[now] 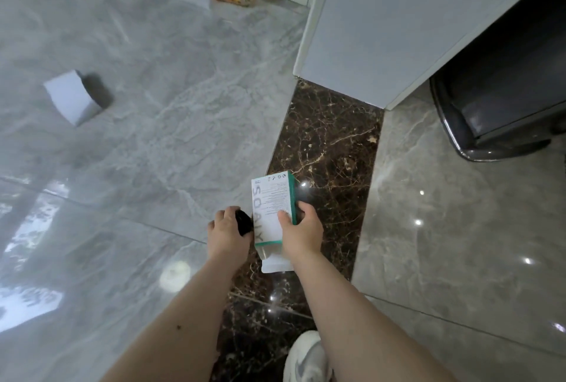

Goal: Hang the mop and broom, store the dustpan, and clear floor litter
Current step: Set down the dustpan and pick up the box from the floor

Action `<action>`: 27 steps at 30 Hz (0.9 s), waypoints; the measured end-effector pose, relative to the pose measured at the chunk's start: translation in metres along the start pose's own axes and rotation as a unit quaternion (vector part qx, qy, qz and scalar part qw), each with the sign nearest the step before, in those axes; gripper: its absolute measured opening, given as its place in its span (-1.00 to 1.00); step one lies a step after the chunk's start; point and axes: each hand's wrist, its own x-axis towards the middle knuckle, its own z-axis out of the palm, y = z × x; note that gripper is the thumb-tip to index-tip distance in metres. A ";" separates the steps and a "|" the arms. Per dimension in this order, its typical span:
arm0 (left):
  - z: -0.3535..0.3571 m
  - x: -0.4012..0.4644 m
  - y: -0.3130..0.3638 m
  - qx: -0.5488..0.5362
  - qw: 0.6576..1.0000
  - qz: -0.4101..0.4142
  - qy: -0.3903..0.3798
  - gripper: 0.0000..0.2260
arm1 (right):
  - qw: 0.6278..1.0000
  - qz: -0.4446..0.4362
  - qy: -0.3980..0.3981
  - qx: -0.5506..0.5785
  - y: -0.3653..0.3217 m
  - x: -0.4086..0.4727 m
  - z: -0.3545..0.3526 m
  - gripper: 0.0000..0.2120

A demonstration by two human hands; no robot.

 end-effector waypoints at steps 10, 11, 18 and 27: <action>-0.134 -0.103 0.038 -0.111 0.984 -0.052 0.127 -0.54 | 0.979 -0.118 -0.120 -0.113 -0.138 -0.106 -0.040 -0.55; -0.145 -0.112 0.038 -0.128 0.980 -0.059 0.144 -0.55 | 0.975 -0.130 -0.132 -0.120 -0.148 -0.116 -0.040 -0.53; -0.200 -0.186 0.015 -0.304 0.910 -0.093 0.267 -0.64 | 0.941 -0.202 -0.211 -0.172 -0.198 -0.199 -0.022 -0.61; -0.219 -0.303 -0.110 -0.421 0.802 -0.195 0.376 -0.73 | 0.874 -0.252 -0.324 -0.259 -0.155 -0.341 0.065 -0.65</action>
